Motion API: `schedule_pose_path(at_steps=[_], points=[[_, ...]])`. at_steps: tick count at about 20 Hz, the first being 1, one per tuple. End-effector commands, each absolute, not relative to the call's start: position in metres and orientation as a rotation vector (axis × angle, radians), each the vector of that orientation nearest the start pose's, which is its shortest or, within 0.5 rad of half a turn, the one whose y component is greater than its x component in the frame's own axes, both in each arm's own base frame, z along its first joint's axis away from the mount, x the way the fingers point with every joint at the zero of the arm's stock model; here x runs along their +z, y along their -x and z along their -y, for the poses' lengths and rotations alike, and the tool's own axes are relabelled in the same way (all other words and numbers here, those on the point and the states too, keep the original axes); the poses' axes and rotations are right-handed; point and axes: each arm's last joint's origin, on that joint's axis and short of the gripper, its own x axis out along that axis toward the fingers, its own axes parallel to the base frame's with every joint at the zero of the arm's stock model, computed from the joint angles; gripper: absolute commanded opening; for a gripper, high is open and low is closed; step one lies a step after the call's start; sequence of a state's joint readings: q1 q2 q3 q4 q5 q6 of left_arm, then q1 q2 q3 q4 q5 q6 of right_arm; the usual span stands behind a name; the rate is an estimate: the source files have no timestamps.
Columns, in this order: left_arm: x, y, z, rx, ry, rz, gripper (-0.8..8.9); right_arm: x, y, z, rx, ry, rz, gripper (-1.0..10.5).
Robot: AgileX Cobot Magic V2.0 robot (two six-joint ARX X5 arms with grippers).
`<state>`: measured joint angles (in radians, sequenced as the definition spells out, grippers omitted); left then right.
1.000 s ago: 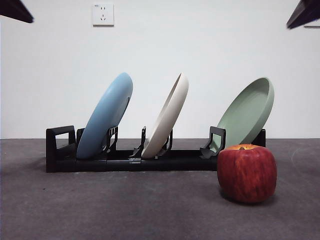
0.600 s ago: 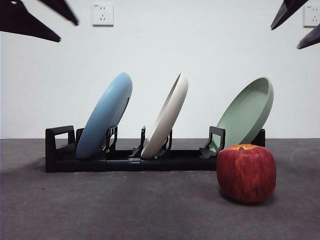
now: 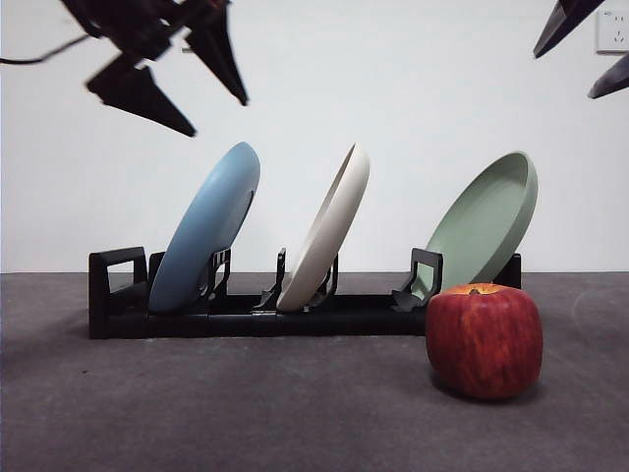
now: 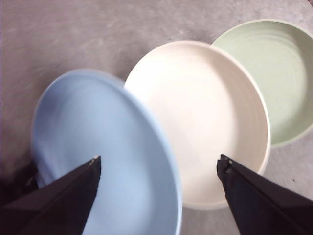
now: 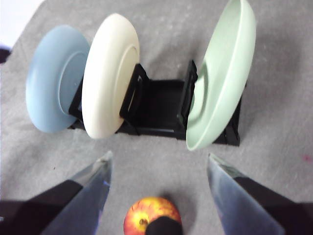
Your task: Take the blue plate from the plate rack,put the plate on the table,take the apple from the table,put the apple in the plate
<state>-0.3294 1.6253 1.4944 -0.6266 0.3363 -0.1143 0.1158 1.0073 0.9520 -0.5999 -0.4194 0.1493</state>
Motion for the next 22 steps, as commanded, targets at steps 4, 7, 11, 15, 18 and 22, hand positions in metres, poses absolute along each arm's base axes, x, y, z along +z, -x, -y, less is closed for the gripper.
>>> schedule_pose_path(at_steps=[4,7,11,15,18,22], points=[[0.293,-0.355,0.146,-0.565,0.052,-0.892,3.98,0.316,-0.198,-0.035,0.465,-0.243,-0.705,3.2],[0.287,-0.358,0.148,-0.544,0.039,-0.904,3.12,0.316,-0.198,-0.035,0.464,-0.242,-0.705,3.2],[0.288,-0.359,0.149,-0.561,0.04,-0.888,0.23,0.316,-0.198,-0.035,0.461,-0.241,-0.705,3.2],[0.294,-0.356,0.148,-0.58,0.026,-0.871,-0.09,0.315,-0.198,-0.035,0.457,-0.241,-0.709,3.2],[0.309,-0.347,0.147,-0.615,0.039,-0.831,-0.09,0.315,-0.198,-0.035,0.457,-0.241,-0.711,3.2],[0.35,-0.324,0.141,-0.668,0.054,-0.745,-0.09,0.315,-0.198,-0.035,0.458,-0.24,-0.71,3.2]])
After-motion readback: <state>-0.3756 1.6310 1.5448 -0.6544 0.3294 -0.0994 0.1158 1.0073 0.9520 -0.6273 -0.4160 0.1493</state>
